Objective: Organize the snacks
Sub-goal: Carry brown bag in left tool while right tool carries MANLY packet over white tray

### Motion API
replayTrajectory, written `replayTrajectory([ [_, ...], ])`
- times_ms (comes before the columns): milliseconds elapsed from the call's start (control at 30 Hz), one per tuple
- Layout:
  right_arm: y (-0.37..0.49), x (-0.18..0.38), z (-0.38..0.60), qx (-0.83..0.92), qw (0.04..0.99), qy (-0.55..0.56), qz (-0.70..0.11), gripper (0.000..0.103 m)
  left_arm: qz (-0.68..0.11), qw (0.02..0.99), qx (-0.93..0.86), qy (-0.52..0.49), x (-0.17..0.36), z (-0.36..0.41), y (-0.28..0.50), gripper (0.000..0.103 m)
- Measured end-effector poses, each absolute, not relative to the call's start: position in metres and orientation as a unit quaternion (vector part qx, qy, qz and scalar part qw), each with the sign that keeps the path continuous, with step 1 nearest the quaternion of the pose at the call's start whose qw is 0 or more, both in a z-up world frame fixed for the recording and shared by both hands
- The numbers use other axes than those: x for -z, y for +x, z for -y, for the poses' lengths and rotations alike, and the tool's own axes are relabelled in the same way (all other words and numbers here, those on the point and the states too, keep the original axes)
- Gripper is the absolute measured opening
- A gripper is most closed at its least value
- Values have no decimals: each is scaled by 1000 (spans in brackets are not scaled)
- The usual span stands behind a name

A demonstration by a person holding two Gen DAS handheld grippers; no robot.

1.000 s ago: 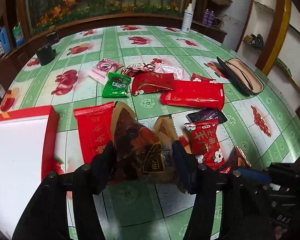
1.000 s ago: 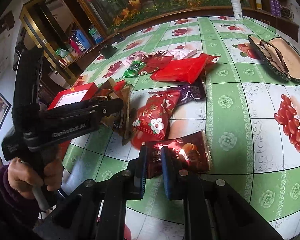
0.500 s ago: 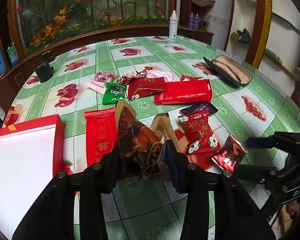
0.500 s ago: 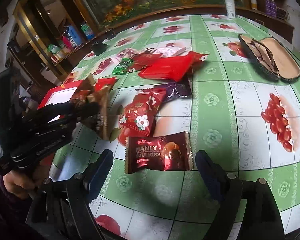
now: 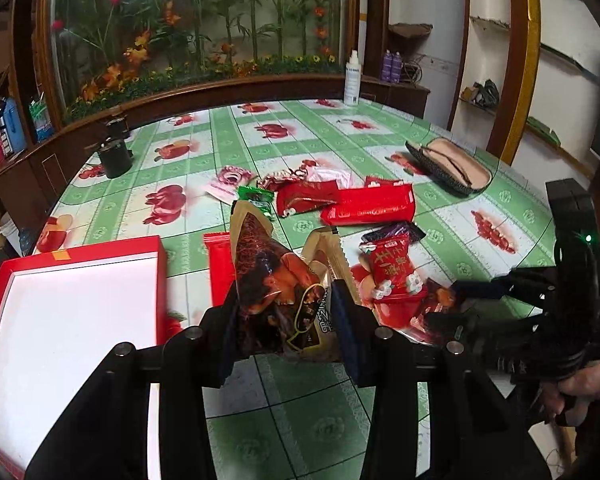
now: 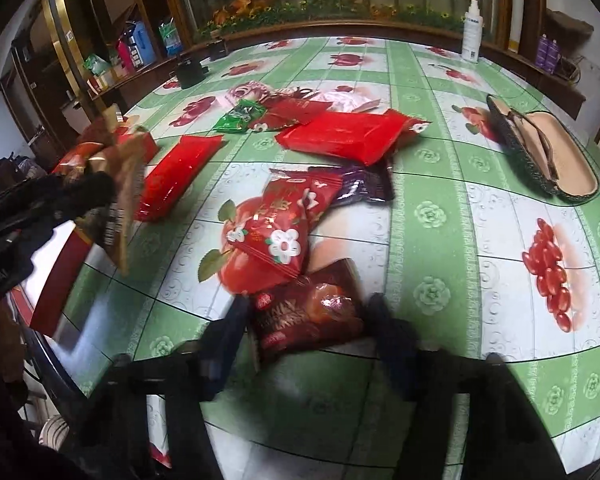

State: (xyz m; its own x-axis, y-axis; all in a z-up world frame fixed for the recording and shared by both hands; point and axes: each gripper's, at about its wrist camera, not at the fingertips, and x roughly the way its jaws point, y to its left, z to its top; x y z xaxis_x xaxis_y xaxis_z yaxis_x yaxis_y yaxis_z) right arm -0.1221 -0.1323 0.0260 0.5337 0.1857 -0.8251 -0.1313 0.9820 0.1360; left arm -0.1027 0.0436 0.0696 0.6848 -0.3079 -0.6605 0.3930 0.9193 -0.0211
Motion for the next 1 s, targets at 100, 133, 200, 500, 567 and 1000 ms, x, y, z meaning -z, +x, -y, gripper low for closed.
replayTrajectory([
  [100, -119, -26, 144, -109, 864, 70, -487, 1, -343, 919, 190, 50, -74, -51, -107, 40],
  [133, -118, -23, 143, -106, 861, 66, -493, 0, -341, 920, 188, 46, -76, -55, -108, 40],
  [200, -121, -23, 143, -106, 865, 64, -487, 0, -338, 921, 187, 44, -78, -59, -109, 40],
  [500, -136, -51, 92, -253, 848, 9, -466, 75, -328, 932, 151, 37, -87, -90, -114, 40],
  [567, -139, -57, 69, -261, 852, -30, -453, 85, -322, 936, 143, 32, -90, -98, -116, 40],
  [1000, -110, -26, 0, -203, 849, -62, -485, 34, -315, 944, 101, 6, -89, -137, -125, 40],
])
